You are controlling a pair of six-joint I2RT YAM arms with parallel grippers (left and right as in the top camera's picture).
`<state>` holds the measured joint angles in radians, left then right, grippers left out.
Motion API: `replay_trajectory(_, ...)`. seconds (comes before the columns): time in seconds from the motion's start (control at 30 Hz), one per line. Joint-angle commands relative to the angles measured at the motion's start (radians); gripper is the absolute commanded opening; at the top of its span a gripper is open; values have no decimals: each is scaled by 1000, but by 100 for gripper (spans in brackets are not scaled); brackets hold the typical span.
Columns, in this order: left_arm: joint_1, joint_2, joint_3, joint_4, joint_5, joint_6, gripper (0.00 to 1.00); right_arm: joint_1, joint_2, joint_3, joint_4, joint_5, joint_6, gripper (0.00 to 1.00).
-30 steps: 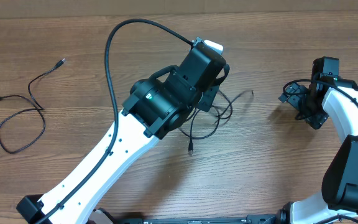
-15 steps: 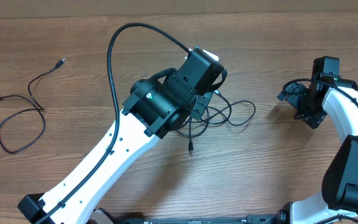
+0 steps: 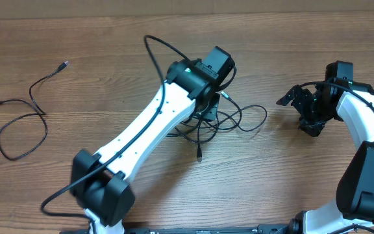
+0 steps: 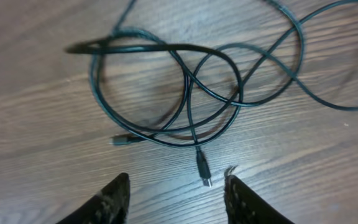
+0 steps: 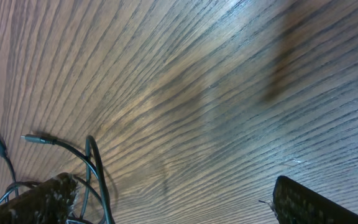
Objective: Untangle cables
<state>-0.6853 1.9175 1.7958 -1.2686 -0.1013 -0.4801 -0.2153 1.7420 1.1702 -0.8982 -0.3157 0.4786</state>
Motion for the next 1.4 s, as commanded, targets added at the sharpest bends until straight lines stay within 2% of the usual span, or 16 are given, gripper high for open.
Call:
replay_trajectory(0.0, 5, 57, 11, -3, 21, -169, 51, -1, 3, -2, 4, -15, 8, 100)
replay_trajectory(0.27, 5, 151, 11, -3, 21, -415, 53, -1, 3, -2, 4, -15, 7, 100)
replay_trajectory(0.4, 5, 188, 11, -2, 20, -533, 46, -1, 3, -2, 4, -15, 7, 100)
replay_trajectory(0.5, 5, 213, 11, -3, 20, -597, 47, -1, 3, -2, 4, -15, 7, 100)
replay_trajectory(0.63, 5, 236, 11, -3, 21, -649, 54, -1, 3, -2, 4, -15, 7, 100)
replay_trajectory(0.7, 5, 241, 10, -2, 19, -666, 54, -1, 3, -2, 4, -15, 7, 100)
replay_trajectory(0.9, 5, 248, 10, -3, 13, -745, 54, -1, 3, -2, 5, -15, 7, 100)
replay_trajectory(1.07, 4, 250, 2, -3, 11, -772, 50, -1, 3, -2, 8, -15, 7, 100)
replay_trajectory(1.37, 4, 250, -32, -2, -13, -902, 51, -1, 3, -2, 12, -15, 7, 100)
